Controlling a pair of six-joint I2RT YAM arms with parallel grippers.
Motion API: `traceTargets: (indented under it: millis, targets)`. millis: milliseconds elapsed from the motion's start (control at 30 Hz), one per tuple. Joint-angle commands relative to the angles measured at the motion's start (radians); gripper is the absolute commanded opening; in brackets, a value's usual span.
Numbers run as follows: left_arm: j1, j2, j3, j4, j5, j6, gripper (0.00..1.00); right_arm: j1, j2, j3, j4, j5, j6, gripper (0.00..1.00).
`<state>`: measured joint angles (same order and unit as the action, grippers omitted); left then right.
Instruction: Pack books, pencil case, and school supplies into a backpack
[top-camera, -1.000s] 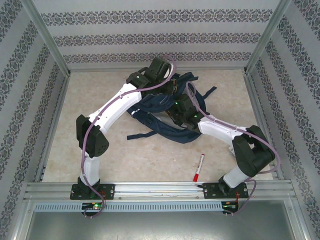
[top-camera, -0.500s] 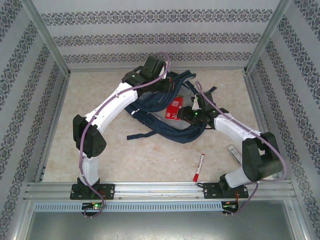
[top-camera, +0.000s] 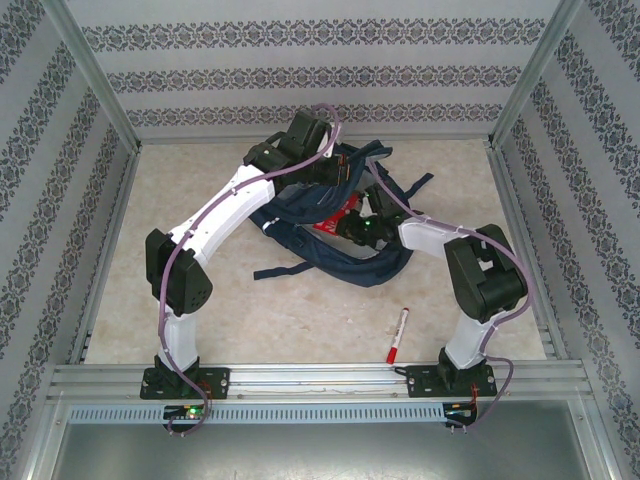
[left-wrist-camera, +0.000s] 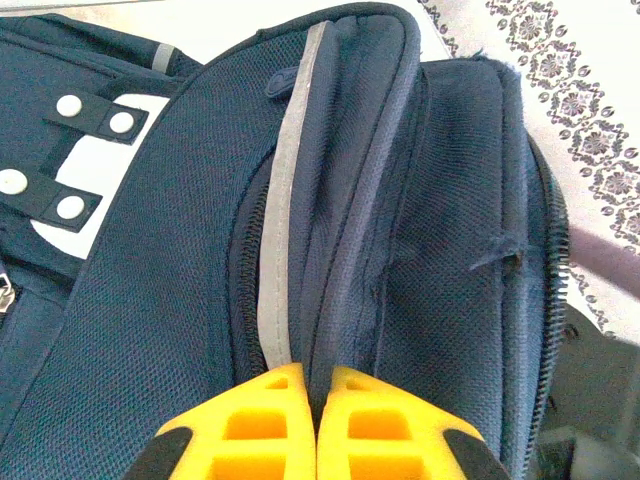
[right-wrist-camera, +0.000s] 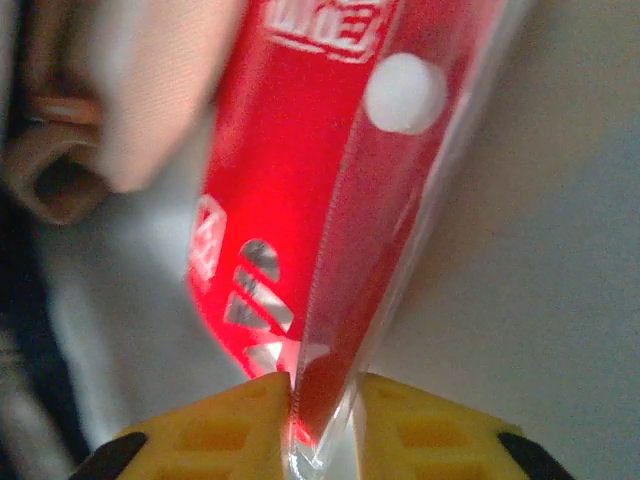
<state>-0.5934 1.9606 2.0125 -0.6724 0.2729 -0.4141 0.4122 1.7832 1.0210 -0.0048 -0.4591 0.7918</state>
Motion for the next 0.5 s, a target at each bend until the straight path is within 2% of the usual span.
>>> traceTargets:
  millis: [0,133,233,333,467]
  targets:
    - [0.010,-0.048,0.001,0.104,0.046,-0.036,0.00,0.037,0.017,0.040,0.163,-0.008,0.159,0.19]
    - [0.011,-0.052,-0.026,0.130,0.060,-0.066,0.00,0.044,0.112,0.030,0.375,0.041,0.379,0.11]
    - [0.010,-0.055,-0.036,0.133,0.069,-0.078,0.00,0.066,0.165,0.033,0.472,0.121,0.449,0.03]
    - [0.010,-0.074,-0.063,0.149,0.054,-0.082,0.00,0.099,0.154,0.022,0.466,0.238,0.470,0.00]
    - [0.010,-0.079,-0.067,0.155,0.042,-0.075,0.00,0.131,0.045,-0.058,0.376,0.449,0.479,0.00]
